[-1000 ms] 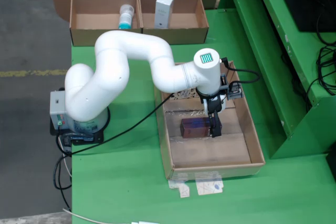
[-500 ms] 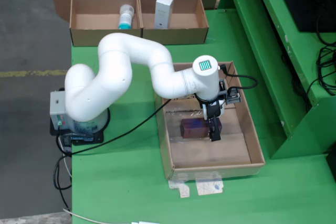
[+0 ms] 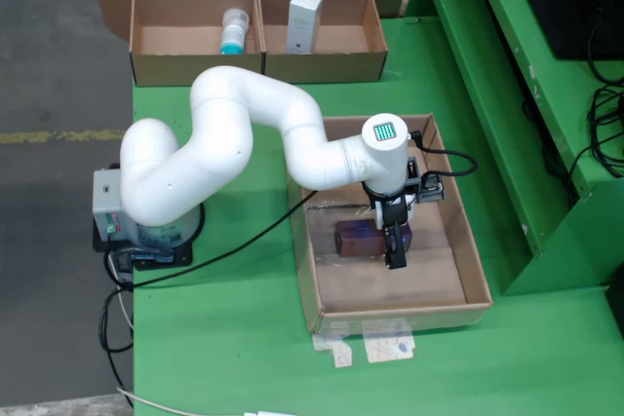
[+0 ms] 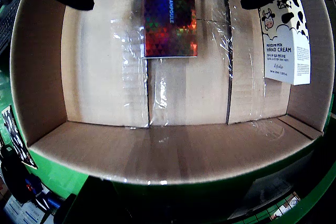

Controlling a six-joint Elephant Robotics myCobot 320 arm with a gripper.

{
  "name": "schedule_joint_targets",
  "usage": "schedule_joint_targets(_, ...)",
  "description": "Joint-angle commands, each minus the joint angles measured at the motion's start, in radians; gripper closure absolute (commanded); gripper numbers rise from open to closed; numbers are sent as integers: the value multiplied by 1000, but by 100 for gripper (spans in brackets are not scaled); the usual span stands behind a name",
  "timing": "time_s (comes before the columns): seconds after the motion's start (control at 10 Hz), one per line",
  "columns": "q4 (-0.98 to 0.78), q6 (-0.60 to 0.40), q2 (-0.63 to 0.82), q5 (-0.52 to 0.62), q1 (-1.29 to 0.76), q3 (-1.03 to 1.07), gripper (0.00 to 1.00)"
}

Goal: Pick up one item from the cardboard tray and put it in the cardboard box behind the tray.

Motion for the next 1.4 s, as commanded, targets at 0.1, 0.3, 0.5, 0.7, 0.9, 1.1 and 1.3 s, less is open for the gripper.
schedule_joint_targets(0.1, 72, 22, 3, 3, -8, -9, 0)
schedule_joint_targets(0.3, 103, 21, -34, 8, -10, -7, 0)
schedule_joint_targets(0.5, 108, 20, -54, 6, -10, 4, 0)
schedule_joint_targets(0.7, 141, 32, -79, 3, -16, 5, 0)
schedule_joint_targets(0.9, 128, 30, -94, -2, -15, 31, 0)
schedule_joint_targets(1.1, 128, 30, -94, -2, -15, 31, 0)
schedule_joint_targets(1.3, 128, 30, -94, -2, -15, 31, 0)
